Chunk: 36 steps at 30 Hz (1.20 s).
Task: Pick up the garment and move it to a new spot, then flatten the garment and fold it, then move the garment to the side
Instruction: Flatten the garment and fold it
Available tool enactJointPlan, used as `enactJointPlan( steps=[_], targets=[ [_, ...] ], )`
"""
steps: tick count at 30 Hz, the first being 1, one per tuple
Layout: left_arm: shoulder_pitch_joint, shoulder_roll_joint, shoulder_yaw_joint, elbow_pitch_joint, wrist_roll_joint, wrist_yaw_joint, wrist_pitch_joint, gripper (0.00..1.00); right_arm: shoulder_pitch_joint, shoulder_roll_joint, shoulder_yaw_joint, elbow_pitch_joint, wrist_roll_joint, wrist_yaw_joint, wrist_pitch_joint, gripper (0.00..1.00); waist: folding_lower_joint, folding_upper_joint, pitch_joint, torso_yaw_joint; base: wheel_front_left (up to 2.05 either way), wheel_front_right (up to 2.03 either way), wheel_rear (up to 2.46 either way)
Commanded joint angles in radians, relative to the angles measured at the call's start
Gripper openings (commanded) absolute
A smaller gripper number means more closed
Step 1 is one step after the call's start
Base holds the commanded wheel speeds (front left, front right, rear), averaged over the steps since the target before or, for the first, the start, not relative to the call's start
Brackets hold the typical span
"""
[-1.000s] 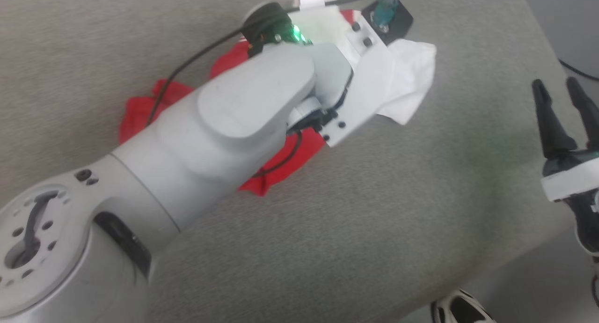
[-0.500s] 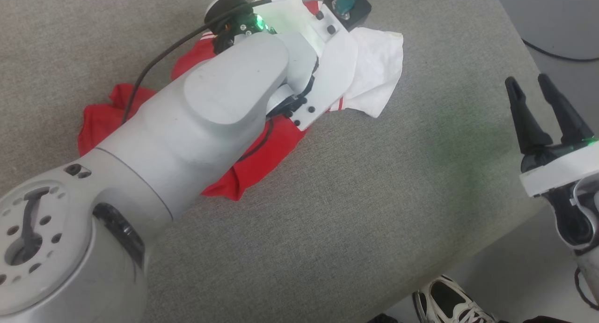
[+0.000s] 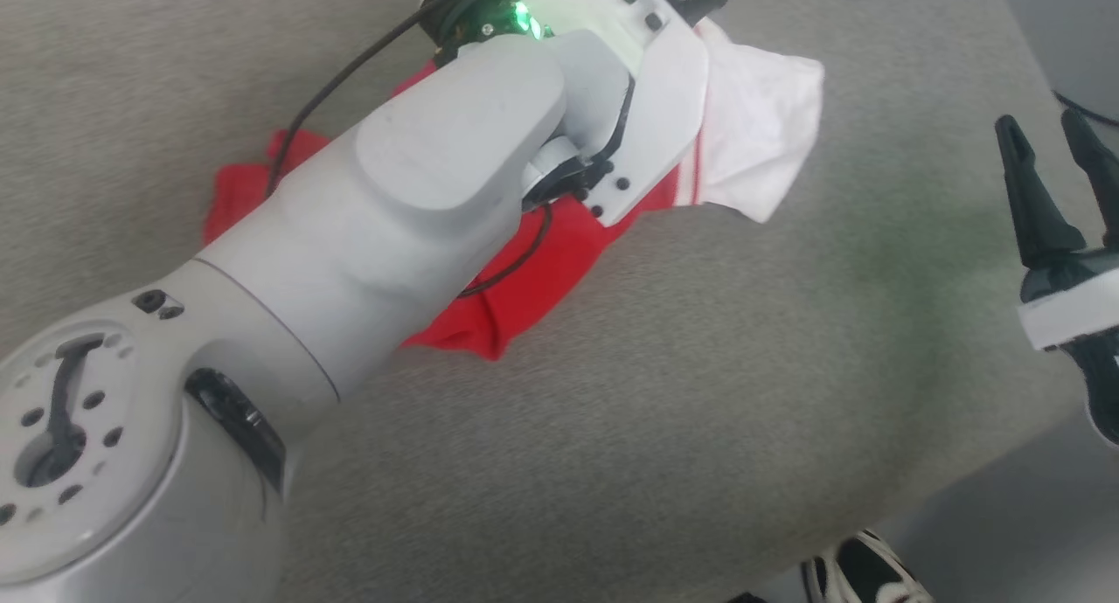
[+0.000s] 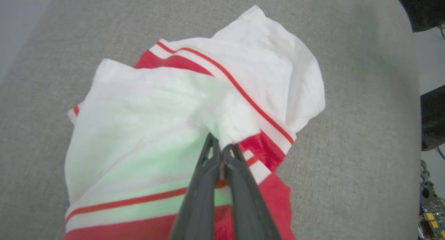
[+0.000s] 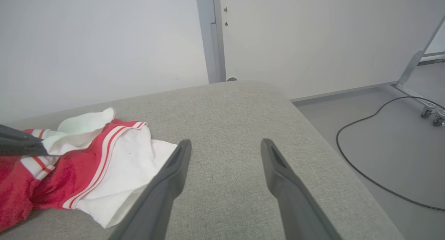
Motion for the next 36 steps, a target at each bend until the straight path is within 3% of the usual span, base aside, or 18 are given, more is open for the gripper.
enactJointPlan(
  steps=[1,4,10,12,14,16,24,32,33,34,35,36],
  targets=[
    [-0.023,0.006,0.015,-0.014,-0.035,0.000,-0.026,0.00,0.015,-0.012,-0.012,-0.007,-0.003,0.000,-0.005,1.00,0.0000,-0.0001,-0.018,0.049,0.00,0.00,0.00],
    [-0.025,0.014,0.047,-0.028,-0.089,0.000,-0.057,0.00,0.025,-0.029,-0.024,-0.013,-0.005,0.000,-0.005,1.00,0.0000,-0.0001,-0.031,0.084,0.00,0.00,0.00],
    [0.040,0.095,0.135,-0.081,-0.219,0.000,-0.140,0.00,0.050,-0.065,-0.034,-0.046,-0.003,0.000,0.005,1.00,0.0000,-0.0001,-0.069,0.169,0.00,0.00,0.00],
    [0.058,0.118,0.129,-0.106,-0.228,0.000,-0.150,0.07,0.059,-0.078,-0.041,-0.069,0.013,0.000,0.018,1.00,0.0000,-0.0001,-0.072,0.203,0.00,0.00,0.00],
    [0.084,0.142,0.133,-0.114,-0.245,0.000,-0.166,0.00,0.055,-0.084,-0.037,-0.095,0.010,0.000,0.036,1.00,0.0000,-0.0001,-0.070,0.222,0.00,0.00,0.00],
    [0.105,0.144,0.130,-0.113,-0.253,0.000,-0.174,0.00,0.051,-0.093,-0.040,-0.112,0.009,0.000,0.051,1.00,0.0000,-0.0001,-0.065,0.239,0.00,0.00,0.00],
    [0.133,0.142,0.107,-0.058,-0.263,0.000,-0.188,0.00,0.050,-0.098,-0.058,-0.161,-0.004,0.000,0.086,1.00,0.0000,-0.0001,-0.044,0.237,0.00,0.00,0.00],
    [0.156,0.176,0.103,0.016,-0.282,0.000,-0.187,0.00,0.086,-0.083,-0.081,-0.168,-0.010,0.000,0.093,1.00,0.0000,-0.0001,-0.040,0.218,0.00,0.00,0.00],
    [0.159,0.177,0.100,0.014,-0.285,0.000,-0.189,0.23,0.089,-0.081,-0.082,-0.167,-0.010,0.000,0.095,1.00,0.0000,-0.0001,-0.042,0.219,0.00,0.00,0.00],
    [0.158,0.180,0.092,0.009,-0.280,0.000,-0.188,0.90,0.091,-0.079,-0.083,-0.168,-0.012,0.000,0.097,1.00,0.0000,-0.0001,-0.044,0.221,0.00,0.00,0.00],
    [0.152,0.183,0.085,0.002,-0.268,0.000,-0.191,1.00,0.091,-0.077,-0.085,-0.170,-0.012,0.000,0.099,1.00,0.0000,-0.0001,-0.046,0.224,0.00,0.00,0.00],
    [0.143,0.188,0.076,-0.005,-0.261,0.000,-0.193,1.00,0.092,-0.076,-0.088,-0.172,-0.014,0.000,0.101,1.00,0.0000,-0.0001,-0.049,0.227,0.00,0.00,0.00]
  ],
)
